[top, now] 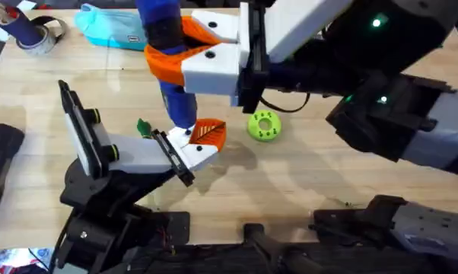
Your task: Pick up the gripper from the table and insert it into the empty holder that is missing its gripper. Then pick up a screw, insert it into the mounting hole, and use the screwdriver to tighten it. Finally, clean up the table by picking up the vegetable and placing it into the bucket.
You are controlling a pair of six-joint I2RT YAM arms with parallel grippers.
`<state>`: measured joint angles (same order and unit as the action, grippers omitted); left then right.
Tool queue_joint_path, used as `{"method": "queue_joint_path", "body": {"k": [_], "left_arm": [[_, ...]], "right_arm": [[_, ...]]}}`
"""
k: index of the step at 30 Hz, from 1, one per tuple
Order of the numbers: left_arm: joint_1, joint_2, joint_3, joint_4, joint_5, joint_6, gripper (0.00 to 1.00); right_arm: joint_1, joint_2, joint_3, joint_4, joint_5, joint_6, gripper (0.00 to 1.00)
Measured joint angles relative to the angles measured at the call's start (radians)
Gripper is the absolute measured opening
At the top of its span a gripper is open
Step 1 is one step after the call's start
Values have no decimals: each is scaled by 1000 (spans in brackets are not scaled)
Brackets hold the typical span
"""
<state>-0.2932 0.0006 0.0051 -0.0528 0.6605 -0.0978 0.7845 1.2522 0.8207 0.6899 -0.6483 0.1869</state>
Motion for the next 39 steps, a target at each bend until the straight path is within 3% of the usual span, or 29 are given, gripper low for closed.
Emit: {"method": "queue_joint_path", "body": {"k": [39], "left_arm": [[0,0,0,0,0,0,10]], "right_arm": [[-18,7,0,11,0,71,82]]}}
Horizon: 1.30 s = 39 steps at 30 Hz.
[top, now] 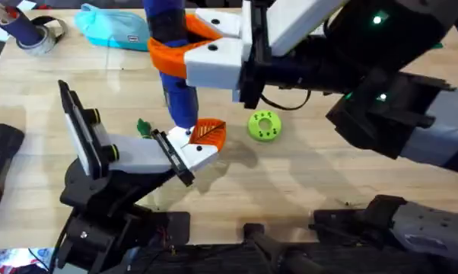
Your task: Pick up the gripper from the table and insert it into the empty holder that is missing its gripper. Then pick up a screw, insert it into the mounting hole, and use the screwdriver to tighten it. Finally, clean up the table by picking up the vegetable and placing it into the bucket.
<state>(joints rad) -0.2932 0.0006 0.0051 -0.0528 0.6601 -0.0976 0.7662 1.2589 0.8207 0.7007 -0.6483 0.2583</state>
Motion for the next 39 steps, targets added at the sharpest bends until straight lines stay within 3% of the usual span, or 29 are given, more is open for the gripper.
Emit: {"method": "queue_joint_path", "body": {"k": [30,39], "left_arm": [[-1,1,0,0,1,-18,10],[-1,0,0,0,0,-15,10]], "right_arm": [[3,20,2,7,-6,0,83],[1,8,2,91,-36,5,82]]}}
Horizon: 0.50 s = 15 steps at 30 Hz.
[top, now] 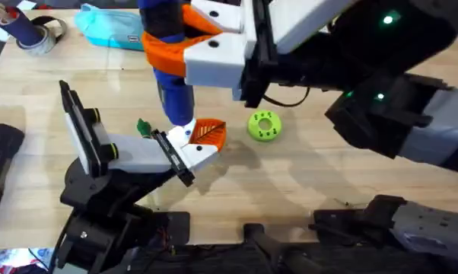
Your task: Pick up the gripper from the table and insert it into the empty holder that is missing its gripper. Then pick up a screw, insert it into the mounting hole, and use the screwdriver to tighten it. Finally, clean up the table by picking up the vegetable and placing it into the bucket.
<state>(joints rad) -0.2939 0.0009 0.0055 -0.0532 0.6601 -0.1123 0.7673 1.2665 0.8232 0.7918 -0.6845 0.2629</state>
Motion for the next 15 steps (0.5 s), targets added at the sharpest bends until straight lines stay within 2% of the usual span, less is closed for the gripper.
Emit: {"method": "queue_joint_path", "body": {"k": [8,12,15], "left_arm": [[0,0,0,0,0,0,10],[0,0,0,0,0,0,10],[0,0,0,0,-1,0,10]], "right_arm": [[-21,-21,23,-17,-15,-1,80],[-108,-22,24,-70,-21,-5,82],[-226,-22,25,-126,-21,-10,80]]}}
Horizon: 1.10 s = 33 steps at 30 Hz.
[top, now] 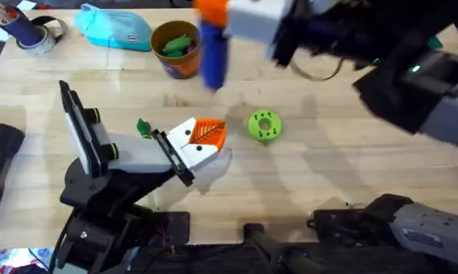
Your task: Pick up the gripper from the table and insert it into the empty holder that is missing its gripper. Then pick up a screw, insert it into the mounting hole, and use the screwdriver to tighten it. Finally, clean up the table by picking up the vegetable and placing it into the bucket.
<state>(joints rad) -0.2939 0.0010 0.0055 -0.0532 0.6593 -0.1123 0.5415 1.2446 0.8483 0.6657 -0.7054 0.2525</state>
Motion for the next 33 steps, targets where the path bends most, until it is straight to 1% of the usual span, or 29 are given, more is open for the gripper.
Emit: {"method": "queue_joint_path", "body": {"k": [4,7,10,13,15,18,22,25,27,33], "left_arm": [[0,0,0,0,0,0,10],[0,0,0,0,0,0,10],[0,0,0,0,-1,0,10],[0,0,0,0,-1,0,10],[0,0,0,0,0,0,10],[0,0,0,0,0,0,10],[0,0,0,0,-1,0,10],[0,0,0,0,-1,0,10],[0,0,0,0,-1,0,10],[0,0,0,0,-1,0,10]], "right_arm": [[-183,0,1,-98,12,-9,83],[-295,0,3,-211,17,-6,80],[-380,0,5,-348,26,-37,82],[-441,0,8,-522,35,-158,80],[-462,7,8,-630,55,-262,83],[-466,24,9,-749,118,-412,82],[-465,46,9,-886,271,-651,83],[-467,56,9,-926,368,-785,81],[-469,56,9,-931,403,-863,80],[-473,84,9,-926,444,-1096,73]]}}
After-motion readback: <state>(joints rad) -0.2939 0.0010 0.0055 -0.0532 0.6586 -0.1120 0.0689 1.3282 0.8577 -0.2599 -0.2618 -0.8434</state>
